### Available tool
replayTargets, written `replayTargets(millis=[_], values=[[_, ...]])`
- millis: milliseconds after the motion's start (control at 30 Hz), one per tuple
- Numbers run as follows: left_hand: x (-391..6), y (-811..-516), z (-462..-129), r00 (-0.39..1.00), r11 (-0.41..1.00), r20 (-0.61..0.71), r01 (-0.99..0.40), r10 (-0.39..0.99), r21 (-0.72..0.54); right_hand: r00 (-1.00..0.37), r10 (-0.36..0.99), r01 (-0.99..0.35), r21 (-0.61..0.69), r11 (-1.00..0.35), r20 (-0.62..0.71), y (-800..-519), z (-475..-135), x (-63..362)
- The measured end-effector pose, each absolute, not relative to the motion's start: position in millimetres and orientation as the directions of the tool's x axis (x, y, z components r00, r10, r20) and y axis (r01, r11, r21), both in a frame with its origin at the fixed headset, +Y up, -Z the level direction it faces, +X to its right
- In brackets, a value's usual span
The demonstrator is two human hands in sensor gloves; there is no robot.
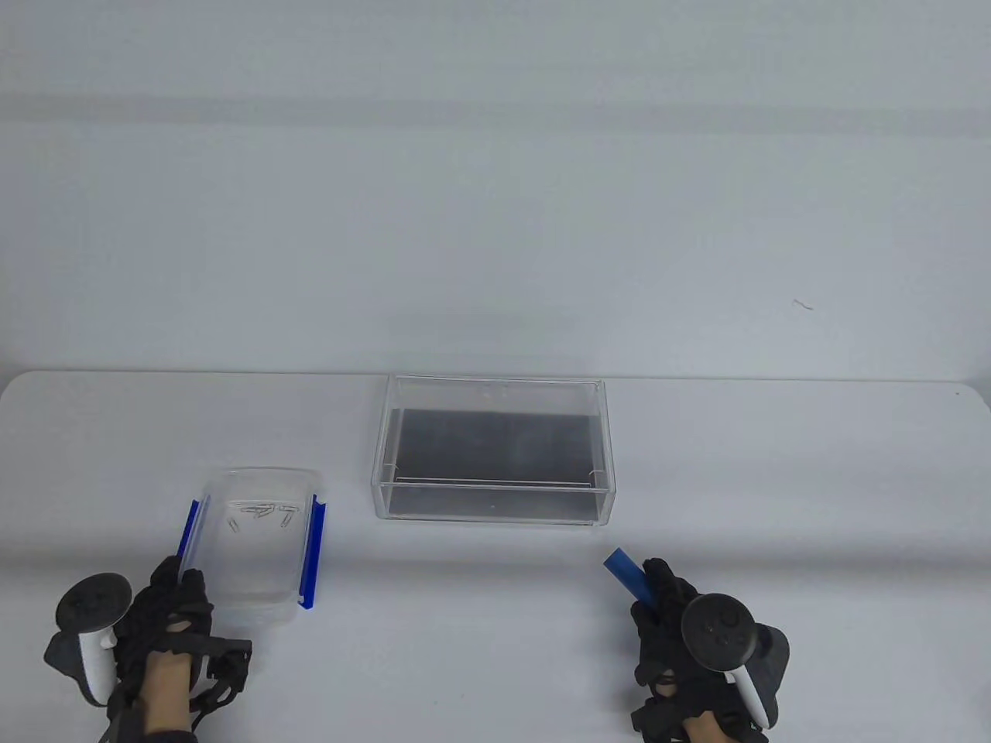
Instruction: Scrape paper clips from drawer organizer into plastic box
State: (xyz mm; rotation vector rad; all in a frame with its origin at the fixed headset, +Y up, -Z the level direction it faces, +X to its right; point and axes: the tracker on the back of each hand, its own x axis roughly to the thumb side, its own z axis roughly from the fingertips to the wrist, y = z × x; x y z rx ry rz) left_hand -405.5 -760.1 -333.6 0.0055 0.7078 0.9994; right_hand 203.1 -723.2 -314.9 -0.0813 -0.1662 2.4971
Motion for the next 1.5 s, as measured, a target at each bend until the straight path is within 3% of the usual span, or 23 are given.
replayTargets(millis=[133, 433, 533, 733, 900, 1167, 1500], values=[[-409.2, -761.1, -334.2, 0.475, 0.718, -0.626, -0.666, 0.618, 0.203, -0.811, 0.584, -0.577, -0.130, -0.806, -0.022, -724.7, -316.2, 202.1], [-407.0, -747.8, -332.4, 0.468, 0.732, -0.625, -0.630, 0.625, 0.261, -0.818, 0.574, -0.567, -0.124, -0.814, -0.032, -725.7, -316.9, 202.9], [-397.3, -726.4, -333.0, 0.473, 0.702, -0.548, -0.624, 0.689, 0.344, -0.814, 0.580, -0.571, -0.130, -0.810, -0.034, -724.4, -316.6, 204.1], [-349.2, -687.8, -338.8, 0.600, 0.689, -0.339, -0.640, 0.725, 0.340, -0.807, 0.589, -0.578, -0.152, -0.802, -0.041, -721.2, -315.7, 209.7], [-295.4, -671.9, -343.3, 0.647, 0.660, -0.151, -0.698, 0.747, 0.279, -0.791, 0.609, -0.592, -0.184, -0.785, -0.054, -718.4, -315.2, 219.1], [-211.1, -706.2, -347.6, 0.696, 0.693, 0.029, -0.718, 0.718, 0.058, -0.792, 0.602, -0.567, -0.244, -0.787, -0.101, -716.2, -315.7, 243.4], [-163.2, -754.4, -348.6, 0.810, 0.806, 0.044, -0.575, 0.585, -0.138, -0.792, 0.572, -0.519, -0.261, -0.814, -0.211, -727.6, -317.7, 279.2]])
